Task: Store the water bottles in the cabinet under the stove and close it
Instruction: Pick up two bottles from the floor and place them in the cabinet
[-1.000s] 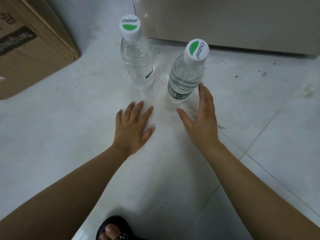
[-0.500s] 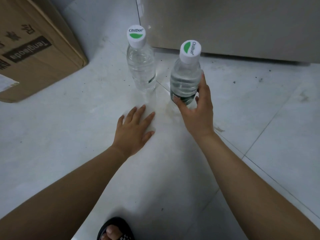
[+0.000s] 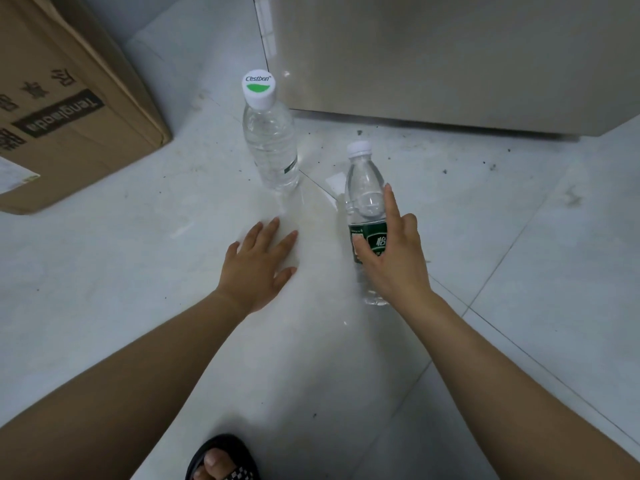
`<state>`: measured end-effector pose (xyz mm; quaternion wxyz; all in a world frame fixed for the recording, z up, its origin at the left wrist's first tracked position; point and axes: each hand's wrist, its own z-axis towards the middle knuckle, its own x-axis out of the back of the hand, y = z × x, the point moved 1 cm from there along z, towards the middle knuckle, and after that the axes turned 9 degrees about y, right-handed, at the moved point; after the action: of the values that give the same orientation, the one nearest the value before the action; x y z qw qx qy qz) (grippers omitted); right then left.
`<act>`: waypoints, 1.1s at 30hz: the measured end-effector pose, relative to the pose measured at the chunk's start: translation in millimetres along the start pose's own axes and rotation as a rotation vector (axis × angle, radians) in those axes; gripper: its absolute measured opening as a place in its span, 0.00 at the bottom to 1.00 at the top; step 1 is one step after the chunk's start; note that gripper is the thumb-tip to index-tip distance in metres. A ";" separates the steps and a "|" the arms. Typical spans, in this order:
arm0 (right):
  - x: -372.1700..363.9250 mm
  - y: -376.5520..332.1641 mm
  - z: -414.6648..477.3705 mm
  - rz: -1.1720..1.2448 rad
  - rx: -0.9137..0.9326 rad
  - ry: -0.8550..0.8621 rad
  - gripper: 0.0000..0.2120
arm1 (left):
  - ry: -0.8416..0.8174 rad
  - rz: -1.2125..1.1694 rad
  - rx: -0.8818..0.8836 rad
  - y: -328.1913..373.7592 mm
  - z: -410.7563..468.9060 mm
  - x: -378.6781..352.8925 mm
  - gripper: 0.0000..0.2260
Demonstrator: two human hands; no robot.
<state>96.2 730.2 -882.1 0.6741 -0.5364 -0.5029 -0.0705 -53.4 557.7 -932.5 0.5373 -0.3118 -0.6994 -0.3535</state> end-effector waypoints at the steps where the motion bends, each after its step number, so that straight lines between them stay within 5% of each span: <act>1: -1.4 0.5 2.1 -0.015 -0.009 -0.025 0.39 | 0.003 -0.008 -0.004 -0.9 1.6 1.7 0.27; 6: -11.3 -0.5 11.5 -0.087 -0.039 -0.091 0.36 | 0.089 -0.024 0.013 -16.8 11.2 22.2 0.25; 13: -21.6 1.4 18.0 -0.115 -0.084 -0.058 0.35 | 0.352 -0.199 0.329 -25.2 33.7 72.2 0.27; 21: -20.6 0.0 12.8 0.005 -0.100 -0.138 0.36 | 0.346 -0.885 0.241 -7.4 82.0 80.9 0.31; 33: 15.4 18.7 -15.8 0.072 -0.157 0.010 0.35 | 0.327 -0.727 0.094 32.2 80.9 63.5 0.31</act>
<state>125.0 732.2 -881.3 0.6347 -0.6048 -0.4729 -0.0881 -84.5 646.3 -879.7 0.4951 0.0415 -0.6848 -0.5332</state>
